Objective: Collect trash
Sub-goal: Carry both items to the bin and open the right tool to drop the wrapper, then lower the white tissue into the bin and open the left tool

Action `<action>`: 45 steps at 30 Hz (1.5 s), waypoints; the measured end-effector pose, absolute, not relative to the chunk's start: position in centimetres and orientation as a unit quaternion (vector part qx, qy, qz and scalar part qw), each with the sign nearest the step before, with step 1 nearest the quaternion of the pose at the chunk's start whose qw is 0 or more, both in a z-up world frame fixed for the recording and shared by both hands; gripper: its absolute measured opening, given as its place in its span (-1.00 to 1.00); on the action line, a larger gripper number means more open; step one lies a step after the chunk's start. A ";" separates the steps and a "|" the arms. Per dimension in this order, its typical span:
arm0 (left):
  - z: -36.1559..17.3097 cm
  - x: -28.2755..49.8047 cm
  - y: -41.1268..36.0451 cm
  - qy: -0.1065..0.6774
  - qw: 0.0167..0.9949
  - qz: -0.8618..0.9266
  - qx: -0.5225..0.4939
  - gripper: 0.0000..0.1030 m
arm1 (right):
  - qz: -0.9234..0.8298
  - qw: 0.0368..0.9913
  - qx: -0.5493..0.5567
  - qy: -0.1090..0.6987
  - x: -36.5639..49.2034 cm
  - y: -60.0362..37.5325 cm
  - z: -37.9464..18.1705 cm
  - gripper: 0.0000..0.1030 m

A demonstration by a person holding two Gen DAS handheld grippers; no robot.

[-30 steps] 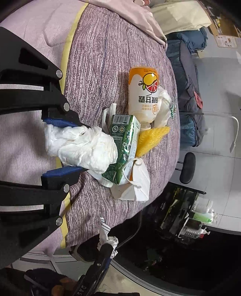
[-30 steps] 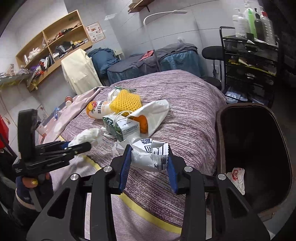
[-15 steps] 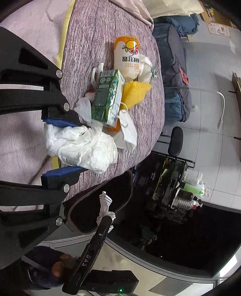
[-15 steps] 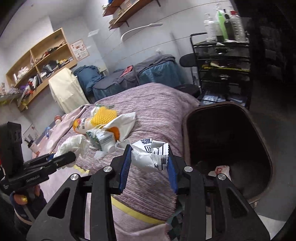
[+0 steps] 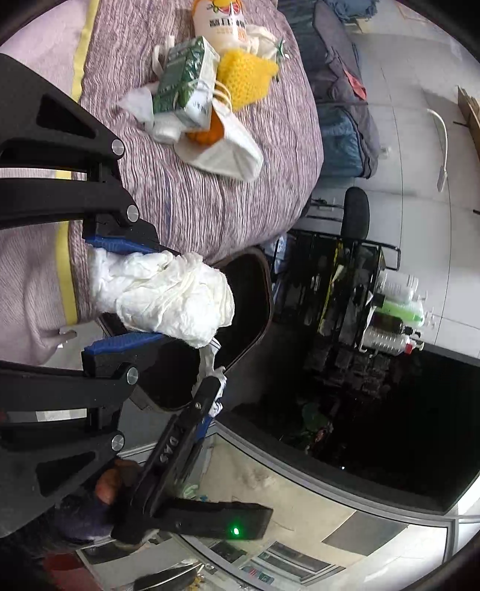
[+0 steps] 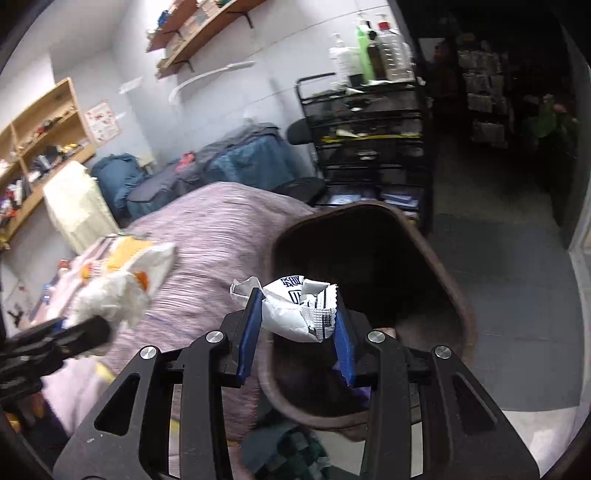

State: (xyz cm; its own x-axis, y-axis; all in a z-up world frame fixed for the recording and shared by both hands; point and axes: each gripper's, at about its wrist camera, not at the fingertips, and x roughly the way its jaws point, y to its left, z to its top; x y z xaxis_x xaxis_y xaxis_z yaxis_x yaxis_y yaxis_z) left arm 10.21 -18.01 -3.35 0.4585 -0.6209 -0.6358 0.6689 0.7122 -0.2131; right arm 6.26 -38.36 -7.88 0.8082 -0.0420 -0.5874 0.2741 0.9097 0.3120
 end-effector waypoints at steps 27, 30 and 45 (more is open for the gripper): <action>-5.4 11.7 -24.7 0.395 0.823 -0.401 0.079 -0.31 | -0.193 0.918 0.198 0.285 5.0 -41.5 -10.5 0.45; -5.6 12.0 -26.1 0.401 0.816 -0.409 0.085 -0.31 | -0.207 0.917 0.202 0.276 4.5 -42.1 -10.0 0.46; -7.8 13.8 -32.0 0.432 0.793 -0.409 0.135 -0.31 | -0.265 0.901 0.221 0.264 1.9 -45.2 -9.9 0.48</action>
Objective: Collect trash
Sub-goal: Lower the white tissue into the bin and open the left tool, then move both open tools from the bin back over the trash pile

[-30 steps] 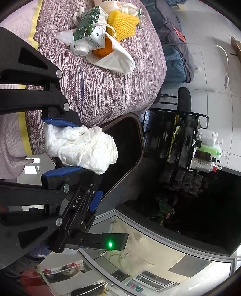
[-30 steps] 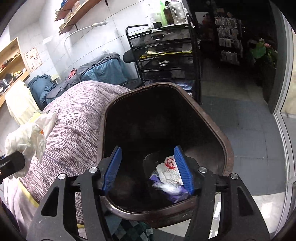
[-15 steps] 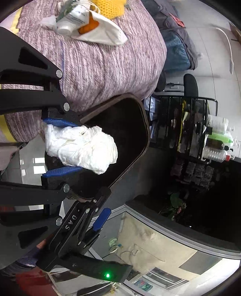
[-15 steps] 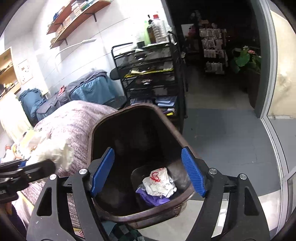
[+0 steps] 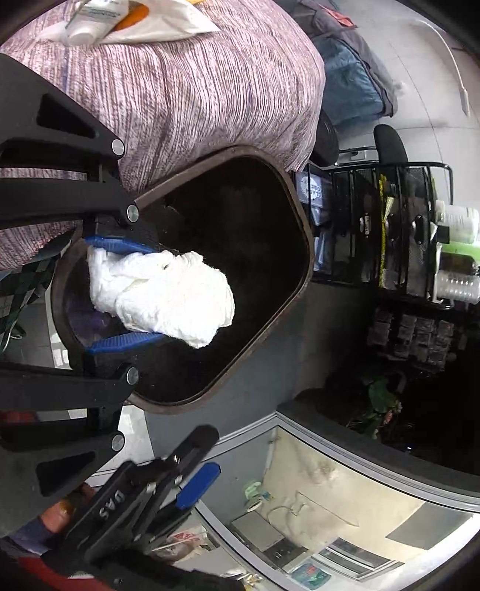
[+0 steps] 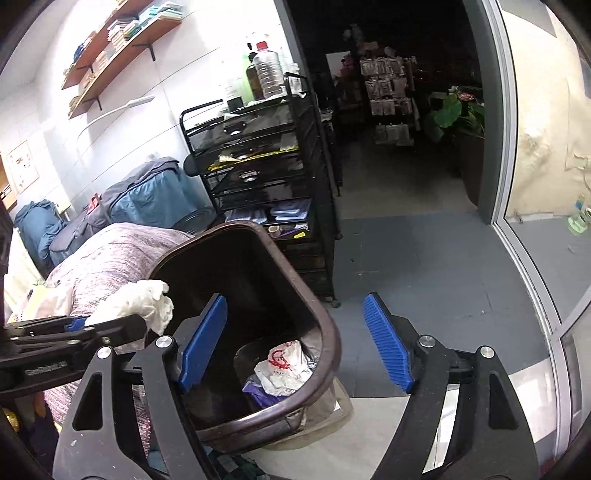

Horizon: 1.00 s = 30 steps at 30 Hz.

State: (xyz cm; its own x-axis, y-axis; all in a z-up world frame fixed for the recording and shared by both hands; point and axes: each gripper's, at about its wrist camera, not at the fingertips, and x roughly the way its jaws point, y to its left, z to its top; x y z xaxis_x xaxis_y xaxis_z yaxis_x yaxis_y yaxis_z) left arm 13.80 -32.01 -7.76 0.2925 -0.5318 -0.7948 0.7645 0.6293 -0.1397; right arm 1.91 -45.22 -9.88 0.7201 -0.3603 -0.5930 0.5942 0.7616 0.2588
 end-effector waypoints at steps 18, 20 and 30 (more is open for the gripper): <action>-7.9 13.8 -32.1 0.412 0.807 -0.399 0.140 0.83 | -0.273 0.896 0.229 0.265 1.5 -46.0 -10.2 0.63; -7.4 13.8 -31.8 0.404 0.813 -0.398 0.135 0.86 | -0.271 0.897 0.228 0.264 1.5 -45.9 -10.2 0.63; -3.9 12.6 -28.5 0.350 0.847 -0.382 0.114 0.88 | -0.249 0.905 0.223 0.264 2.3 -45.0 -9.7 0.68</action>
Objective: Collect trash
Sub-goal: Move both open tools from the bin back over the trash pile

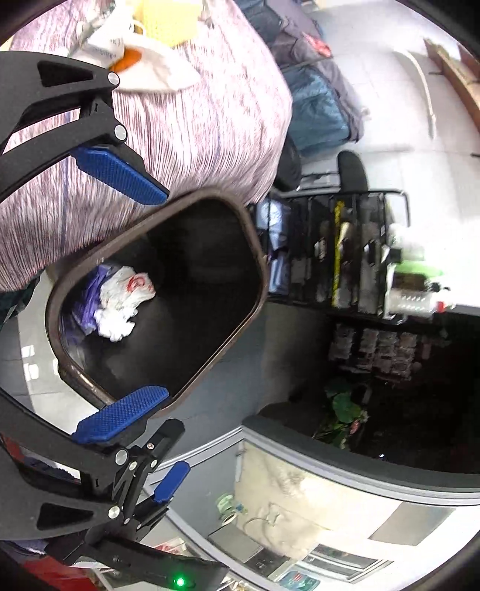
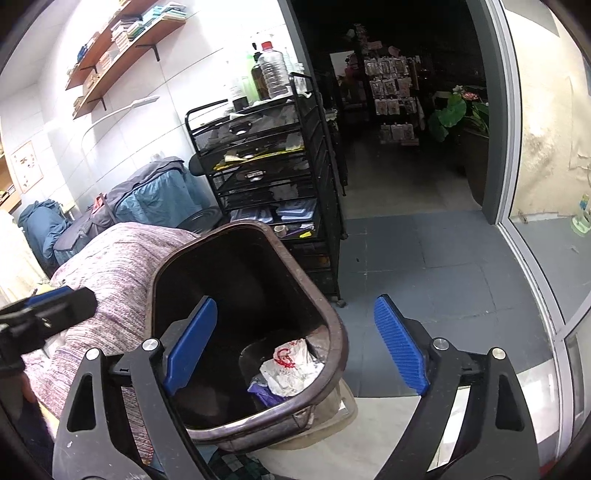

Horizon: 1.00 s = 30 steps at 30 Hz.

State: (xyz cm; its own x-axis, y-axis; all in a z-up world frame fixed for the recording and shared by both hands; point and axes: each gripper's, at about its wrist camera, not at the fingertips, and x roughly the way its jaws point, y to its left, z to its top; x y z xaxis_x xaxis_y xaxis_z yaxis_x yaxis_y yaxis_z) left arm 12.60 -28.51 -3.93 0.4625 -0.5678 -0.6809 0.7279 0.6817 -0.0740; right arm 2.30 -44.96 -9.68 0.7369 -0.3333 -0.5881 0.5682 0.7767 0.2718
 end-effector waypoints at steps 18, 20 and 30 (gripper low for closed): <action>-1.9 11.9 -21.0 0.314 0.887 -0.328 0.087 0.88 | -0.136 0.930 0.199 0.278 6.7 -38.9 -8.1 0.69; -1.8 12.0 -20.0 0.313 0.891 -0.319 0.082 0.88 | -0.118 0.931 0.197 0.282 7.6 -37.9 -8.0 0.69; -2.7 13.6 -12.6 0.327 0.911 -0.244 0.055 0.88 | -0.022 0.932 0.198 0.304 12.5 -32.9 -6.9 0.69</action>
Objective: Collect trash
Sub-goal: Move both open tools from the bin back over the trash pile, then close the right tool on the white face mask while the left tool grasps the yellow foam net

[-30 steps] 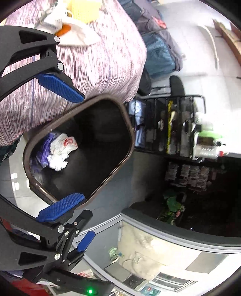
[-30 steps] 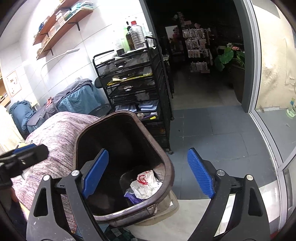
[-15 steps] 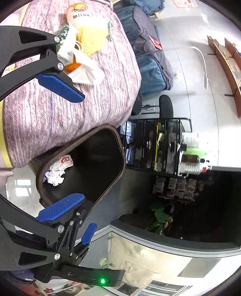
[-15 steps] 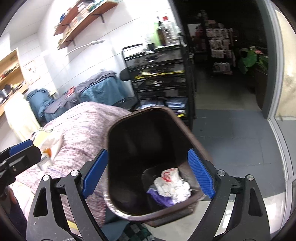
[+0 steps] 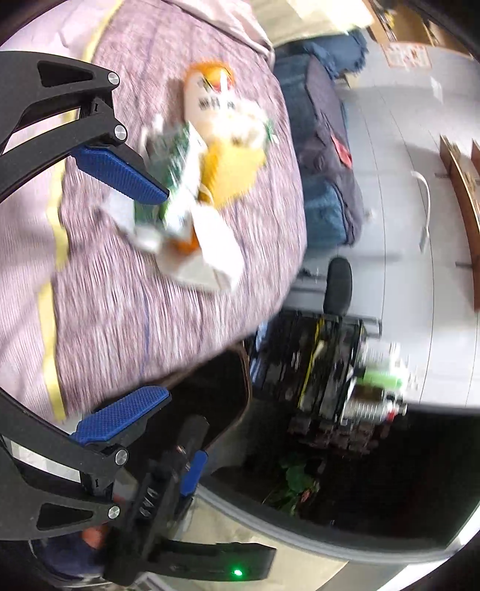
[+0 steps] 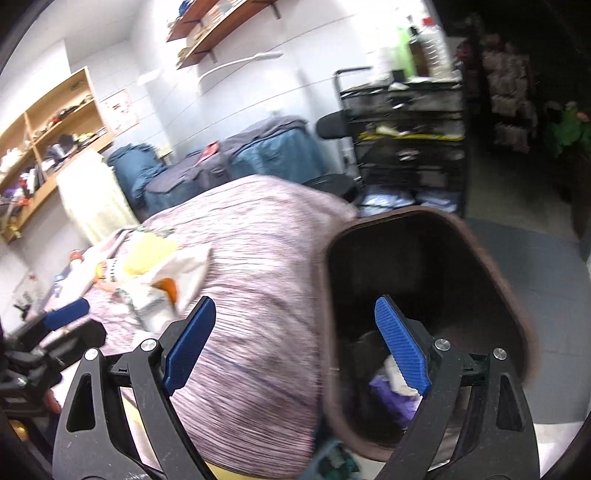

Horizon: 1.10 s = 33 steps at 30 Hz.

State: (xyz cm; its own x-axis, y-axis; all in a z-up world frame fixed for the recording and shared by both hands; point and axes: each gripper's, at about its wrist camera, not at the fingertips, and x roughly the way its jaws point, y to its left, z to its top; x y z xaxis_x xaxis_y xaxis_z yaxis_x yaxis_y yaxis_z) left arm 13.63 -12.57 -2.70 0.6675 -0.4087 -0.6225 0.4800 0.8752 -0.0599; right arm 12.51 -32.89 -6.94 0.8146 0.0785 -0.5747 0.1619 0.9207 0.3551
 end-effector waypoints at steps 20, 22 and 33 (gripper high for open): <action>-4.4 17.1 -2.7 0.356 0.920 -0.163 0.011 0.88 | 0.130 0.855 0.303 0.399 27.1 -25.9 -8.7 0.52; -4.5 17.2 -2.7 0.357 0.919 -0.164 0.013 0.88 | 0.128 0.850 0.301 0.413 28.2 -25.3 -9.2 0.38; -4.3 19.9 -3.2 0.363 0.915 -0.175 0.013 0.88 | 0.153 0.860 0.271 0.404 28.4 -23.8 -8.6 -0.49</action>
